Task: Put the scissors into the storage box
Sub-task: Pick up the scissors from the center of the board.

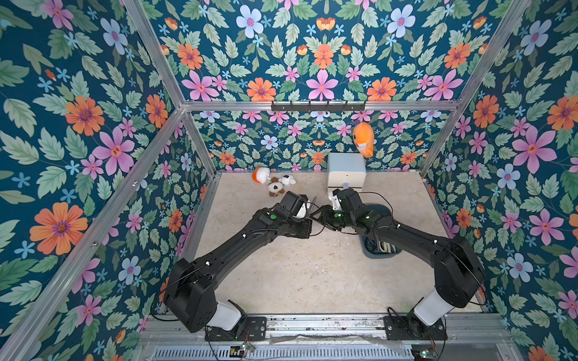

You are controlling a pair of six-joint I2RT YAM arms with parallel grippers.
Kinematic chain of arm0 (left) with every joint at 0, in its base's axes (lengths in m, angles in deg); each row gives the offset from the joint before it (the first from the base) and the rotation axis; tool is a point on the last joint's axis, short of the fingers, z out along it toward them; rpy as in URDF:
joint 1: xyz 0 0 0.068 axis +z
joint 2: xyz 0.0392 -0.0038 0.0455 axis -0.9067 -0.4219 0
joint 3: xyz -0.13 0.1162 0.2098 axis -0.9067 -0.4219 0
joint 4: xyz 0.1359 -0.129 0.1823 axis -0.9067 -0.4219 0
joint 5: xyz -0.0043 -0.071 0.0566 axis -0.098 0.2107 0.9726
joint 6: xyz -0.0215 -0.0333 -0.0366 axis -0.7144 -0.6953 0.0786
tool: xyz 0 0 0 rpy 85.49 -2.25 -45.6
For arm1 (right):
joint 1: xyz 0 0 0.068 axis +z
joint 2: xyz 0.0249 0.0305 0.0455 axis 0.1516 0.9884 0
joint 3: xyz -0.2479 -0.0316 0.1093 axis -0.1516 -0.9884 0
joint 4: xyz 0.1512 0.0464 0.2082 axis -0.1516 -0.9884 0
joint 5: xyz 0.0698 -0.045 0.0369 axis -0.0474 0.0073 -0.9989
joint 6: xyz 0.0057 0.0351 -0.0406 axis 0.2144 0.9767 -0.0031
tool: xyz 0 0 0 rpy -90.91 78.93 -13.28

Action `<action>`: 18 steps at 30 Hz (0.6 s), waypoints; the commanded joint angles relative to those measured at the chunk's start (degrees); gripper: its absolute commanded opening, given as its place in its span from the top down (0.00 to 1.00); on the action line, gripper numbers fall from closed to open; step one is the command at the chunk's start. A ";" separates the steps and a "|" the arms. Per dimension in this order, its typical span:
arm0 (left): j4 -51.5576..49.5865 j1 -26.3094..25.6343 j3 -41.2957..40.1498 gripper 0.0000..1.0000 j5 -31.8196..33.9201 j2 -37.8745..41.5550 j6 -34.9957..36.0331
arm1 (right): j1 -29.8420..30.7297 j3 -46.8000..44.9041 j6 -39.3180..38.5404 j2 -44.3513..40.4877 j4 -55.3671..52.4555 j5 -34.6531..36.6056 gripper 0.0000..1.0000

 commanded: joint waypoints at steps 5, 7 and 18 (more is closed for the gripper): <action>2.03 -0.83 -0.32 1.00 -0.48 0.81 0.16 | 1.28 0.08 0.32 0.06 3.66 -0.27 0.57; 1.97 -0.92 -0.52 1.00 -0.14 0.70 -0.05 | 1.58 0.03 0.33 -0.08 3.66 -0.27 0.58; 1.96 -0.88 -0.70 1.00 1.66 0.85 -0.87 | 1.76 -3.58 0.40 -3.82 3.04 0.36 0.59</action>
